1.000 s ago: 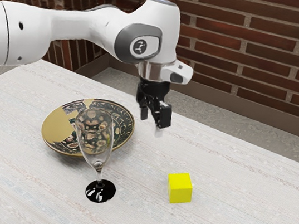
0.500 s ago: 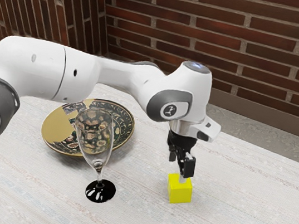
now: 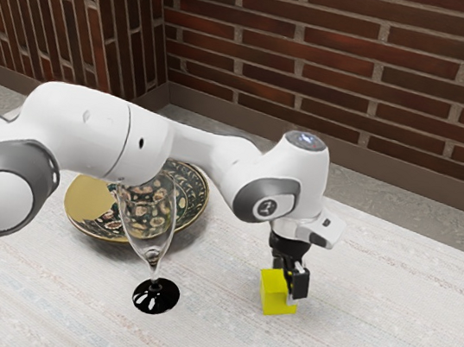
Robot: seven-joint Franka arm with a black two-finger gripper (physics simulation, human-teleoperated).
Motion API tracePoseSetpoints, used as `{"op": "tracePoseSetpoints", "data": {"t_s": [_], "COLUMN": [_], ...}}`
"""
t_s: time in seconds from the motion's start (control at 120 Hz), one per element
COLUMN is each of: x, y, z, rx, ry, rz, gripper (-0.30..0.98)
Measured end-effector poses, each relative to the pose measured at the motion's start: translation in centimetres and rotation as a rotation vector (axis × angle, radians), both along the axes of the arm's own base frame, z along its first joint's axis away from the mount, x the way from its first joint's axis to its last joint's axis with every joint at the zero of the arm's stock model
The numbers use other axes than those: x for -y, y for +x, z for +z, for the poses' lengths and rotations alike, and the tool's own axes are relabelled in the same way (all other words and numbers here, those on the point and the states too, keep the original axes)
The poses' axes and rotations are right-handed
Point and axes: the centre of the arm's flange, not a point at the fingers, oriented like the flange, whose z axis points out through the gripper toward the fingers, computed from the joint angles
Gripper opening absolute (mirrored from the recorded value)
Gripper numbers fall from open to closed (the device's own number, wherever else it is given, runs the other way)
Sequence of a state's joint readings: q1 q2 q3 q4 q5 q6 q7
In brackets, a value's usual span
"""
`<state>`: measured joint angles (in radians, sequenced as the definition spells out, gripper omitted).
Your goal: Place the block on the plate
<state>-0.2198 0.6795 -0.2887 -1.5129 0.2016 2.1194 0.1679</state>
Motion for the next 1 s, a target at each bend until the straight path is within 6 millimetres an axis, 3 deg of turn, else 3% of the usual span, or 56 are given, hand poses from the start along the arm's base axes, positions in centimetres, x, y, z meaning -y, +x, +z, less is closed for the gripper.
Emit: {"op": "tracePoseSetpoints", "data": {"t_s": [0.4, 0.517, 0.633, 0.8, 1.0], "x": [-0.5, -0.6, -0.7, -1.3, -5.9], "y": [-0.3, -0.3, -0.2, -0.5, -0.3], "z": [-2.0, -2.0, -1.6, 2.8, 9.6], "rx": [-0.013, -0.013, -0.002, 0.049, 0.101], "ry": [0.021, 0.023, 0.035, 0.039, 0.034], "rz": [-0.01, -0.011, -0.019, -0.016, 0.063], "gripper": [0.68, 0.45, 0.42, 0.37, 0.34]}}
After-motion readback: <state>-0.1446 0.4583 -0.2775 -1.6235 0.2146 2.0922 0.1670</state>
